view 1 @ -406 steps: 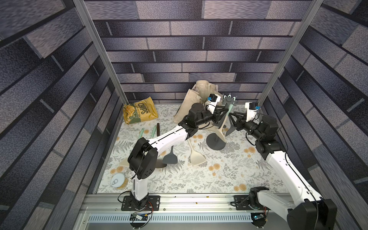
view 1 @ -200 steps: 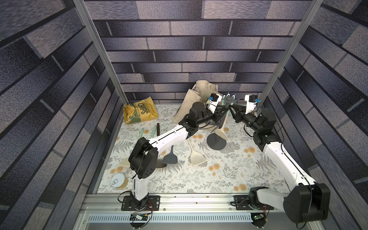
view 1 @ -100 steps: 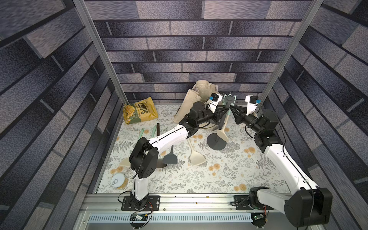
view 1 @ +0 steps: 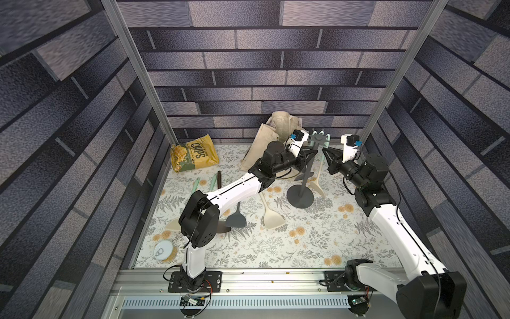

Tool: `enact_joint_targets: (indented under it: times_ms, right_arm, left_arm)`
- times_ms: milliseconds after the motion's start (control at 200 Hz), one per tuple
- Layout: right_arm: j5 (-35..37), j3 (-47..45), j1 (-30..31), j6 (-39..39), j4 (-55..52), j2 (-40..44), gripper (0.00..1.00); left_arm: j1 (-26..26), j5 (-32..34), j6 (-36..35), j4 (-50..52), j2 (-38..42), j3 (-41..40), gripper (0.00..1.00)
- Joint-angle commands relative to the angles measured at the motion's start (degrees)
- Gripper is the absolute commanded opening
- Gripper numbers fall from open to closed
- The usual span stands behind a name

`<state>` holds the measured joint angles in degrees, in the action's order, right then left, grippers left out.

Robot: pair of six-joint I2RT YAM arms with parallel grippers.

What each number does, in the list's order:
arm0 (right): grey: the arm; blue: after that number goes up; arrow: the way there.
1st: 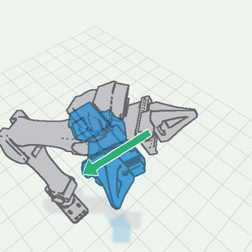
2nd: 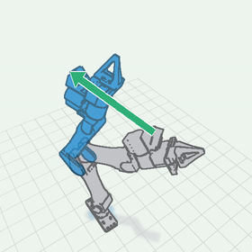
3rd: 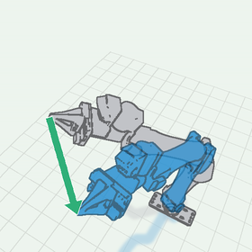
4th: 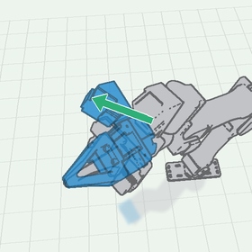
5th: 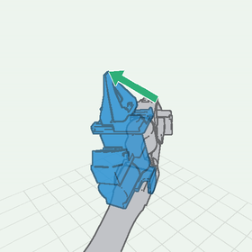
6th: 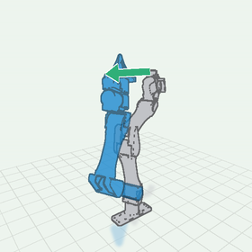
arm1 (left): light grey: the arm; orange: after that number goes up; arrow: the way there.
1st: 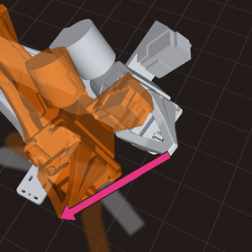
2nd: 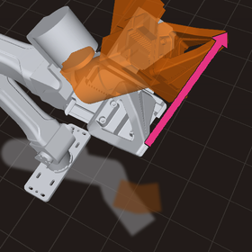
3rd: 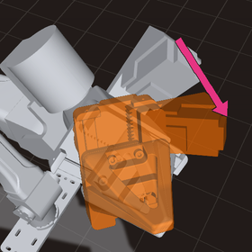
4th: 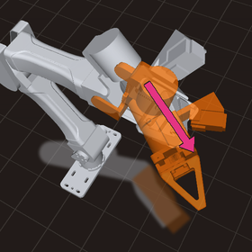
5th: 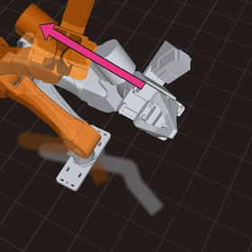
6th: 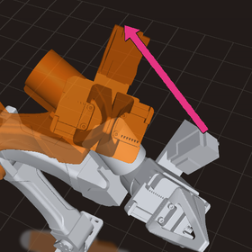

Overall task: Take the spatula off the kitchen utensil rack
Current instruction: Take off the spatula from the rack.

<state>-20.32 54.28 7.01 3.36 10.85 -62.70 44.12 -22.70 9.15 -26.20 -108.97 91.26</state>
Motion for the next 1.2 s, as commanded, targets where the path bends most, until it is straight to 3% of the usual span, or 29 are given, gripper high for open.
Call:
enact_joint_targets:
  times_ms: [0, 676, 1192]
  right_arm:
    - [4.1, 2.2, -0.1, -1.9, 0.1, 2.2, 0.00]
    - [15.1, 2.9, -0.1, -6.2, -1.1, 4.8, 0.00]
    - [25.7, 9.3, -0.1, -2.1, -22.1, 2.0, 0.00]
  left_arm:
    - [0.2, -1.6, 3.2, 1.9, 0.6, 1.8, 0.21]
    - [-0.6, -2.0, 4.0, 2.7, 0.0, 2.4, 0.20]
    - [-0.6, -2.1, 3.7, 2.2, 3.4, -0.1, 0.20]
